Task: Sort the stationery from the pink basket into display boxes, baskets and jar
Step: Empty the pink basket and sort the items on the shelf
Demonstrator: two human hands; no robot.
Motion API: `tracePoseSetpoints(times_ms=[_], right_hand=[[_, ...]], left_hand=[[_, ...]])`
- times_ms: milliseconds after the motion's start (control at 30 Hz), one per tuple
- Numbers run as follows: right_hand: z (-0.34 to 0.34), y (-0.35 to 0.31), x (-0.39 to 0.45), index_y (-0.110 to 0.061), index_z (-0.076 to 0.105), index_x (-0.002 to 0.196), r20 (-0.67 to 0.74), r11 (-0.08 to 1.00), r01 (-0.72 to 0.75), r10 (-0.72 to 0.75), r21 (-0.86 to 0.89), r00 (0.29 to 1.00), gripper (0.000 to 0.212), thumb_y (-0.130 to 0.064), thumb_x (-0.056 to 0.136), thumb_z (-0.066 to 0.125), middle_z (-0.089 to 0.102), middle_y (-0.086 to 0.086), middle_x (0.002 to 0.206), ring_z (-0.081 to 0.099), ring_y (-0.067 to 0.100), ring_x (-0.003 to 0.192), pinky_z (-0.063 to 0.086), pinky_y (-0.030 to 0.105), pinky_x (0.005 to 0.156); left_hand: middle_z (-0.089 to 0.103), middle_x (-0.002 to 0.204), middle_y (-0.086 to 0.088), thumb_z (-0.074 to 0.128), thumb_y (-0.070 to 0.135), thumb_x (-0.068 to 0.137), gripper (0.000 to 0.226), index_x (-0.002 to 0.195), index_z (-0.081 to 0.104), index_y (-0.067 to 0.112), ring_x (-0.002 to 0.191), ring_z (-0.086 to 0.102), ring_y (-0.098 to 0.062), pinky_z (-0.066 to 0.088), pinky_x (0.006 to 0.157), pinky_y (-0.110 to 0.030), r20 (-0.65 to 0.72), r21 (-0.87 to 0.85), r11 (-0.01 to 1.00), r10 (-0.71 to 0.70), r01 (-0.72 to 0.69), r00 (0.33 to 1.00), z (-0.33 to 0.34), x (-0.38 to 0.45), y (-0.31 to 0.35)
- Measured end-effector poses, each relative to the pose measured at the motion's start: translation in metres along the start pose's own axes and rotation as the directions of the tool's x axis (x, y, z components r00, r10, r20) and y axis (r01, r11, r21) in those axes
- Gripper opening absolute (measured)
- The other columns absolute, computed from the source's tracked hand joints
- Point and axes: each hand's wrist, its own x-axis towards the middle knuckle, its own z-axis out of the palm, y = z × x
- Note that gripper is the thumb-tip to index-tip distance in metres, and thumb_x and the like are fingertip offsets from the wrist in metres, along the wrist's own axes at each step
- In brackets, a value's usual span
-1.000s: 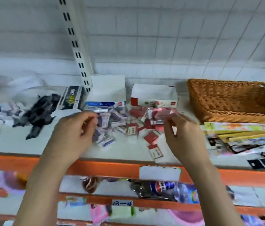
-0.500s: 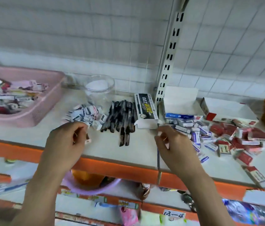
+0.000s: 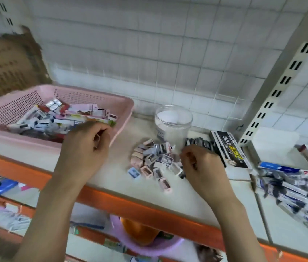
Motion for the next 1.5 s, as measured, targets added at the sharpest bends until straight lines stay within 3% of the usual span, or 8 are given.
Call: tracePoseSetpoints(times_ms=[333,467,667,933,1000,1133,1300,1500], right_hand=[[0.091,-0.15,0.075,-0.013,0.069,0.093,-0.094,0.995,-0.104,0.104,0.005,0.99,0.015,-0.015,0.088,0.055,0.069,0.005,0.087,0.064,0.023,0.076,0.048,0.035,0.069],[0.122,-0.184,0.106,-0.012,0.068,0.1,0.101,0.996,-0.087,0.089,-0.024,0.991,0.017,-0.017,0.09,0.055,0.07,0.006,0.092,0.063,0.023,0.083,0.043,0.028,0.072],[0.162,-0.17,0.162,-0.014,0.044,0.137,0.548,0.951,-0.075,0.235,-0.299,0.803,0.052,-0.033,0.09,0.058,0.049,0.011,0.133,0.05,0.028,0.118,0.04,0.029,0.093],[0.19,-0.172,0.189,-0.035,0.002,0.15,0.678,0.889,-0.106,0.412,-0.446,0.609,0.092,-0.057,0.082,0.06,-0.008,0.014,0.156,-0.002,0.044,0.142,0.02,0.058,0.11],[0.192,-0.177,0.189,-0.028,0.025,0.146,0.701,0.895,-0.014,0.359,-0.446,0.616,0.075,-0.056,0.084,0.058,0.014,0.011,0.153,0.011,0.037,0.141,0.026,0.054,0.108],[0.19,-0.185,0.193,-0.01,0.06,0.11,0.728,0.91,0.136,0.216,-0.392,0.651,0.049,-0.054,0.089,0.052,0.06,0.005,0.112,0.054,0.024,0.11,0.044,0.035,0.09],[0.209,-0.191,0.202,-0.017,0.041,0.137,0.592,0.917,0.172,0.081,-0.359,0.802,0.055,-0.046,0.091,0.052,0.041,0.007,0.136,0.039,0.027,0.126,0.036,0.039,0.103],[0.231,-0.194,0.217,-0.018,0.012,0.151,0.729,0.937,0.14,0.149,-0.321,0.668,0.074,-0.035,0.092,0.054,0.019,0.008,0.154,0.031,0.031,0.136,0.035,0.042,0.108]], left_hand=[[0.071,0.084,-0.011,0.064,0.007,0.085,0.009,0.089,0.071,0.006,0.074,0.065,-0.029,0.05,0.066,-0.034,0.212,0.083,0.996,-0.061,0.044,0.975,-0.072,0.058,-0.196],[0.071,0.086,-0.012,0.063,0.005,0.085,0.012,0.093,0.071,0.003,0.076,0.065,-0.029,0.047,0.071,-0.035,0.273,0.042,0.999,-0.038,0.027,0.961,-0.077,0.084,-0.236],[0.066,0.105,-0.008,0.061,0.017,0.088,0.024,0.109,0.065,0.007,0.095,0.062,-0.023,0.042,0.08,-0.026,0.387,0.031,0.999,0.015,-0.03,0.922,-0.066,0.131,-0.247],[0.053,0.131,-0.007,0.057,0.052,0.085,0.073,0.142,0.031,0.013,0.114,0.052,-0.022,0.045,0.095,-0.034,0.725,0.368,0.89,-0.093,-0.269,0.683,-0.028,0.169,-0.264],[0.045,0.139,-0.009,0.056,0.061,0.081,0.083,0.144,0.026,0.016,0.122,0.047,-0.026,0.042,0.099,-0.038,0.753,0.435,0.796,-0.065,-0.422,0.654,-0.023,0.169,-0.263],[0.018,0.15,-0.011,0.063,0.062,0.075,0.094,0.147,0.019,0.019,0.137,0.019,-0.037,0.026,0.11,-0.049,0.797,0.429,0.81,-0.133,-0.399,0.588,-0.02,0.162,-0.259],[0.019,0.149,-0.009,0.067,0.056,0.074,0.093,0.146,0.023,0.016,0.137,0.017,-0.035,0.018,0.112,-0.049,0.786,0.44,0.823,-0.16,-0.358,0.597,-0.026,0.154,-0.259],[0.015,0.152,-0.013,0.075,0.044,0.072,0.099,0.146,0.018,0.012,0.139,0.018,-0.031,0.023,0.112,-0.042,0.762,0.407,0.896,-0.226,-0.178,0.607,-0.033,0.145,-0.265]])
